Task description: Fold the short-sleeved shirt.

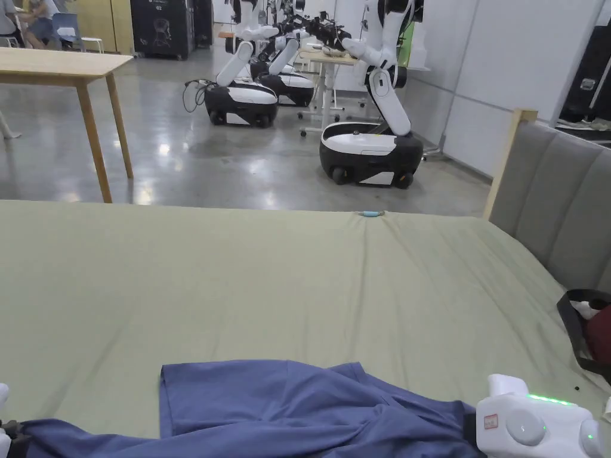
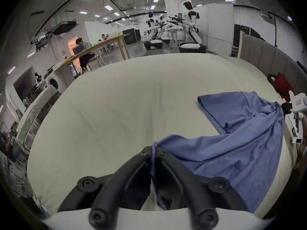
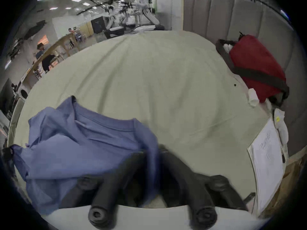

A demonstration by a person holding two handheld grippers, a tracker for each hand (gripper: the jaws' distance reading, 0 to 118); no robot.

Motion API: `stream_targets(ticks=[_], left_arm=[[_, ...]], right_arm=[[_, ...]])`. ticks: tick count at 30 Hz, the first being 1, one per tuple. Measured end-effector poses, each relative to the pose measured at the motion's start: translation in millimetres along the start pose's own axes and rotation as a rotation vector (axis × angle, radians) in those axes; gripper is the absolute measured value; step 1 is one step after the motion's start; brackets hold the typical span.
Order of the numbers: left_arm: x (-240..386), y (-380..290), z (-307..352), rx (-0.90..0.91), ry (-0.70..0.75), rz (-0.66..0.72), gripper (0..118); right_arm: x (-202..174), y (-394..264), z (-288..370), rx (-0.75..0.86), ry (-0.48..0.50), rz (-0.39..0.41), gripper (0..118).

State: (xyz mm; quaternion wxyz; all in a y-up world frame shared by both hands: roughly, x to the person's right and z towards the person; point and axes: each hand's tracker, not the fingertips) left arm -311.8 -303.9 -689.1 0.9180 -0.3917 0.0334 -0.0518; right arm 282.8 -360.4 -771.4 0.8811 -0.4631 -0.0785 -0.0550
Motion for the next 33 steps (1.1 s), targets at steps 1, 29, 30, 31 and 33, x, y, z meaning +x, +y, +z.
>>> stream_targets(ticks=[1, 29, 30, 31, 33], left_arm=[[1, 0, 3, 0.001, 0.001, -0.001, 2], [-145, 273, 236, 0.612, 0.068, 0.216, 1], [-146, 280, 238, 0.618, 0.076, 0.207, 1], [-145, 286, 239, 0.627, 0.088, 0.201, 1], [-149, 300, 227, 0.635, 0.106, 0.182, 1]], right_arm=[[1, 2, 7, 0.024, 0.017, -0.003, 6], [-69, 238, 409, 0.874, 0.100, 0.081, 6], [-69, 245, 412, 0.870, 0.109, 0.070, 6], [-69, 250, 413, 0.863, 0.123, 0.061, 6], [-72, 257, 403, 0.864, 0.131, 0.060, 6]])
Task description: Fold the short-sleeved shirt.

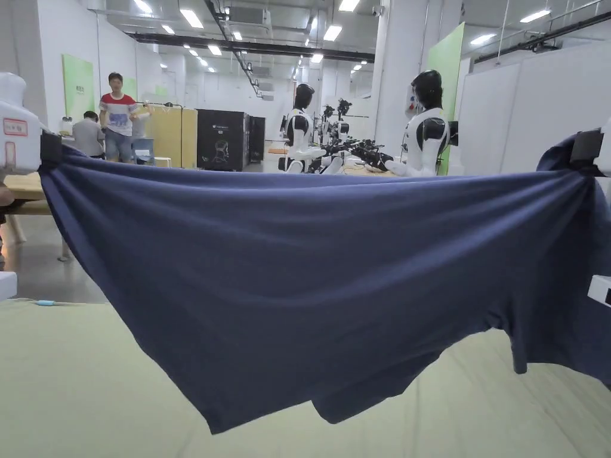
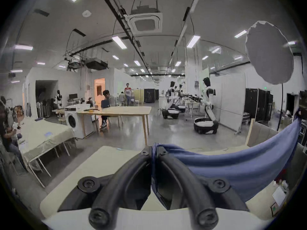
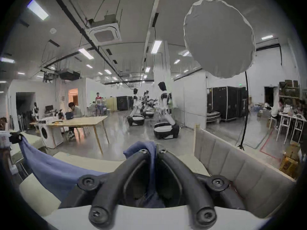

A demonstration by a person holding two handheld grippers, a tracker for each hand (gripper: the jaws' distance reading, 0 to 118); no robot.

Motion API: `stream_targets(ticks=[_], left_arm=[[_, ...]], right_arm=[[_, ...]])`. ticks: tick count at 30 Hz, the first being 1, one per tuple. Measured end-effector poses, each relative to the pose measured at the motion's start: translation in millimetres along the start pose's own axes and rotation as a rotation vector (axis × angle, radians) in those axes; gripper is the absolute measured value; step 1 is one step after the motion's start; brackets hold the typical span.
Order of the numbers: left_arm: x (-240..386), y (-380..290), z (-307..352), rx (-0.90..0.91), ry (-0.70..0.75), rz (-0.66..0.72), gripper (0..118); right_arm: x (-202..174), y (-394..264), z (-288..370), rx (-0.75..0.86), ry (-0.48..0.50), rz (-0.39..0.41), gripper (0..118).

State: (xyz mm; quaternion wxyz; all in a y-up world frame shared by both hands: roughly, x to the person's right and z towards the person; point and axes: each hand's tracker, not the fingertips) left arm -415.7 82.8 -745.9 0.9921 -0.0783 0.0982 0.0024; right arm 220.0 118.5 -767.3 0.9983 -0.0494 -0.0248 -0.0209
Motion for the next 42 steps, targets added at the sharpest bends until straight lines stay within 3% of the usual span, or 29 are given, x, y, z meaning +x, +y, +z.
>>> stream_targets(ticks=[4, 11, 15, 17, 20, 24, 27, 32, 34, 35, 36, 37, 38, 39, 40, 42], left_arm=[[2, -29, -30, -0.025, 0.008, 0.006, 1], [8, -156, -76, -0.168, 0.026, 0.080, 1], [15, -197, -62, -0.206, 0.013, 0.094, 1], [14, -209, -46, -0.218, -0.001, 0.098, 1], [12, -226, -4, -0.249, -0.050, 0.080, 1], [-1, -268, 69, -0.295, -0.084, 0.083, 1], [-10, -321, 120, -0.419, -0.123, 0.054, 1], [-25, -423, 174, -0.639, -0.071, 0.131, 1], [-28, -443, 184, -0.633, -0.054, 0.119, 3], [-28, -443, 190, -0.616, -0.055, 0.114, 10], [-27, -434, 196, -0.572, -0.024, 0.079, 28], [-23, -425, 202, -0.542, -0.014, 0.053, 63], [-18, -411, 212, -0.490, -0.022, 0.033, 105], [-12, -395, 225, -0.406, -0.039, 0.008, 115], [-6, -383, 235, -0.358, -0.036, -0.023, 115], [10, -366, 256, -0.318, -0.028, -0.098, 114]], right_arm=[[-6, -40, -29, -0.027, -0.017, 0.037, 6], [0, -169, -77, -0.106, -0.033, -0.050, 6], [9, -220, -70, -0.154, -0.042, -0.046, 6], [16, -236, -56, -0.181, -0.038, -0.022, 6], [25, -262, -22, -0.224, -0.021, 0.116, 6], [42, -311, 42, -0.335, 0.068, 0.209, 6], [54, -369, 87, -0.449, 0.113, 0.249, 6], [59, -476, 141, -0.634, 0.136, 0.279, 6], [61, -492, 147, -0.648, 0.125, 0.317, 6], [61, -491, 150, -0.644, 0.128, 0.312, 7], [58, -483, 152, -0.633, 0.112, 0.324, 13], [53, -472, 154, -0.599, 0.085, 0.345, 32], [45, -455, 158, -0.552, 0.098, 0.350, 77], [32, -430, 169, -0.460, 0.141, 0.316, 106], [21, -411, 178, -0.386, 0.171, 0.268, 118], [-8, -376, 195, -0.290, 0.258, 0.148, 118]])
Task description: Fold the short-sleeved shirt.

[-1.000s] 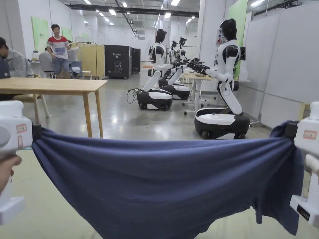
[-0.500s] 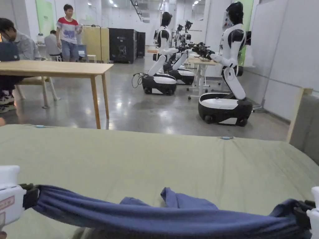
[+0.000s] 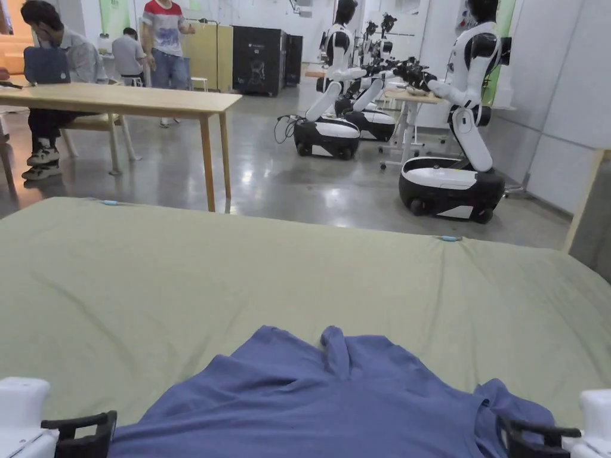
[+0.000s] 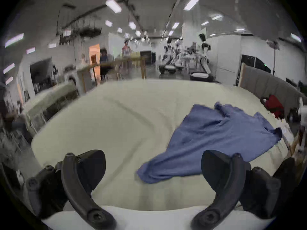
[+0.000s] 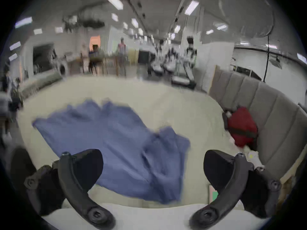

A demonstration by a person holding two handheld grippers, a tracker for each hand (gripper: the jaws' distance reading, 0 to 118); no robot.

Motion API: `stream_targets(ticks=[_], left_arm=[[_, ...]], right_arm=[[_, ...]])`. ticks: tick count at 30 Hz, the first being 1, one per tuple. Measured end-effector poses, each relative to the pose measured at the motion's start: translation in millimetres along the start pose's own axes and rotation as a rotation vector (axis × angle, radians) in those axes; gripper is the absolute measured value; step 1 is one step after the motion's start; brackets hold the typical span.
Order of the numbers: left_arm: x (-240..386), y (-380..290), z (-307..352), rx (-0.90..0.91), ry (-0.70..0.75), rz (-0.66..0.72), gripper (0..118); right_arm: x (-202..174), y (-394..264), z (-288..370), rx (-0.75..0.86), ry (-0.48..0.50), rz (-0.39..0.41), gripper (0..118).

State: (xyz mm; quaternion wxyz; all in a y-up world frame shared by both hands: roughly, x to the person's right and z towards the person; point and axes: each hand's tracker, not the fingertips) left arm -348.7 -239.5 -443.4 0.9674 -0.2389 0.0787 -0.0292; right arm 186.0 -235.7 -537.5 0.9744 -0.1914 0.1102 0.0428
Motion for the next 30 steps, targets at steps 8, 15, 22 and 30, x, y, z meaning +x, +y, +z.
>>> stream_targets(ticks=[8, 15, 22, 30], left_arm=[[4, -43, 26, -0.049, -0.001, 0.043, 0], [-29, -67, 3, -0.122, 0.026, 0.082, 0], [-59, -74, -70, -0.231, 0.010, 0.084, 107], [-60, -70, -154, -0.308, -0.043, 0.067, 88]], right_arm=[[-123, -1, -11, 0.113, 0.053, -0.002, 1], [-160, -26, -38, 0.059, 0.126, -0.036, 1], [-162, -36, -59, -0.020, 0.133, -0.054, 1], [-144, -37, -85, -0.104, 0.081, -0.023, 1]])
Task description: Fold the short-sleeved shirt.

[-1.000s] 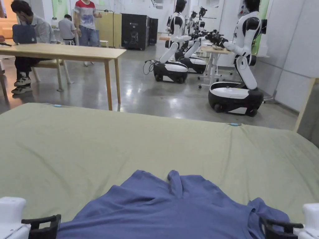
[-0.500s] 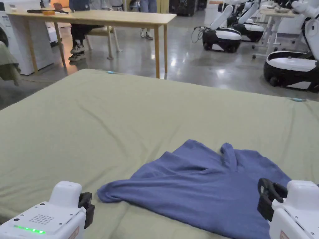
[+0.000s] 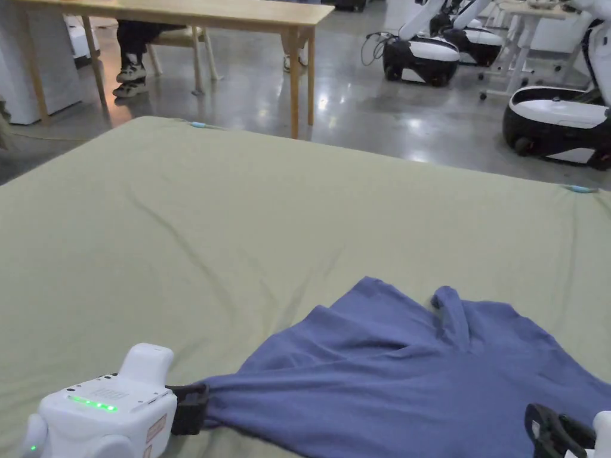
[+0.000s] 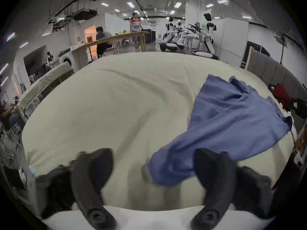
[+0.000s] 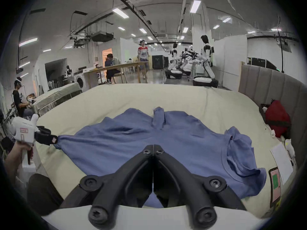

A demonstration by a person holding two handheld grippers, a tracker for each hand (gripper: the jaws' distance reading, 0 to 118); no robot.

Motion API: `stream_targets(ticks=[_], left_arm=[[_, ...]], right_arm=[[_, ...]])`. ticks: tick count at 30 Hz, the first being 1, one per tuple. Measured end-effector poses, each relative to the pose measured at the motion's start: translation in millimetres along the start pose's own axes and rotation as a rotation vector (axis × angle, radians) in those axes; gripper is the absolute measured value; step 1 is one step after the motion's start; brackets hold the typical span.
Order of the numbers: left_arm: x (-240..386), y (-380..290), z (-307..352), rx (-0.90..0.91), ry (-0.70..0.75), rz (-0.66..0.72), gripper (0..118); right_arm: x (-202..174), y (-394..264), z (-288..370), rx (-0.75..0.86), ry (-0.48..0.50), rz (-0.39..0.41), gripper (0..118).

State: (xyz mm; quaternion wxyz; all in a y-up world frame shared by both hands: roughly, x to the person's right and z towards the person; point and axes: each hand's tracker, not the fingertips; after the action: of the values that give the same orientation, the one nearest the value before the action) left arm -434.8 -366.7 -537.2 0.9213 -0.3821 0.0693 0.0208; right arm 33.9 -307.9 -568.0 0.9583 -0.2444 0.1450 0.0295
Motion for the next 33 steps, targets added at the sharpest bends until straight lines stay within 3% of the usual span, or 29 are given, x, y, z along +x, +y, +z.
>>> stream_targets(ticks=[1, 3, 4, 8, 9, 10, 11, 12, 14, 18, 21, 22, 23, 24, 25, 26, 27, 29, 30, 33], left_arm=[[3, 2, -5, -0.008, -0.001, -0.011, 72], [7, 6, -15, -0.048, -0.046, -0.044, 19], [-1, 0, -32, -0.053, -0.059, -0.045, 0], [24, 5, -8, -0.021, -0.007, -0.148, 0], [27, 6, -1, -0.013, -0.008, -0.147, 0], [30, 7, 5, 0.005, 0.001, -0.144, 0], [32, 9, 13, 0.015, 0.000, -0.139, 0], [34, 21, 27, 0.014, -0.010, -0.134, 0], [41, 24, 36, 0.022, -0.017, -0.133, 0], [30, 29, 31, 0.005, -0.046, -0.103, 0], [30, 30, 24, -0.011, -0.043, -0.102, 0], [31, 31, 23, -0.014, -0.042, -0.100, 0], [31, 31, 21, -0.018, -0.043, -0.097, 0], [31, 31, 20, -0.020, -0.035, -0.097, 0], [32, 31, 20, -0.023, -0.031, -0.098, 0], [33, 32, 19, -0.028, -0.034, -0.094, 0], [34, 32, 19, -0.027, -0.036, -0.089, 0], [29, 30, 14, -0.029, -0.053, -0.081, 0], [28, 33, 10, -0.035, -0.061, -0.068, 0], [26, 49, 15, -0.013, -0.063, -0.060, 0]], right_arm=[[4, 2, -4, -0.007, -0.007, -0.001, 1], [15, 8, -15, -0.027, -0.027, -0.008, 1], [20, 11, -21, -0.036, -0.039, -0.007, 1], [53, 36, -74, -0.154, -0.071, 0.027, 4], [64, 42, -91, -0.161, -0.077, 0.033, 15], [74, 49, -107, -0.167, -0.075, 0.034, 44], [87, 57, -130, -0.217, -0.065, 0.031, 99], [99, 63, -155, -0.275, -0.060, 0.034, 118], [119, 71, -184, -0.268, -0.063, 0.035, 116], [151, 75, -238, -0.383, -0.161, 0.043, 117], [162, 61, -265, -0.491, -0.132, 0.022, 111], [161, 57, -266, -0.520, -0.109, 0.017, 96], [156, 57, -259, -0.492, -0.066, 0.004, 66], [147, 61, -248, -0.432, -0.123, 0.041, 59], [141, 61, -241, -0.434, -0.090, 0.055, 40], [132, 60, -235, -0.455, -0.027, 0.071, 3], [126, 58, -229, -0.464, -0.032, 0.112, 3], [120, 55, -214, -0.480, 0.053, 0.085, 3], [116, 57, -201, -0.462, 0.017, 0.092, 3], [112, 78, -161, -0.365, 0.044, 0.084, 3]])
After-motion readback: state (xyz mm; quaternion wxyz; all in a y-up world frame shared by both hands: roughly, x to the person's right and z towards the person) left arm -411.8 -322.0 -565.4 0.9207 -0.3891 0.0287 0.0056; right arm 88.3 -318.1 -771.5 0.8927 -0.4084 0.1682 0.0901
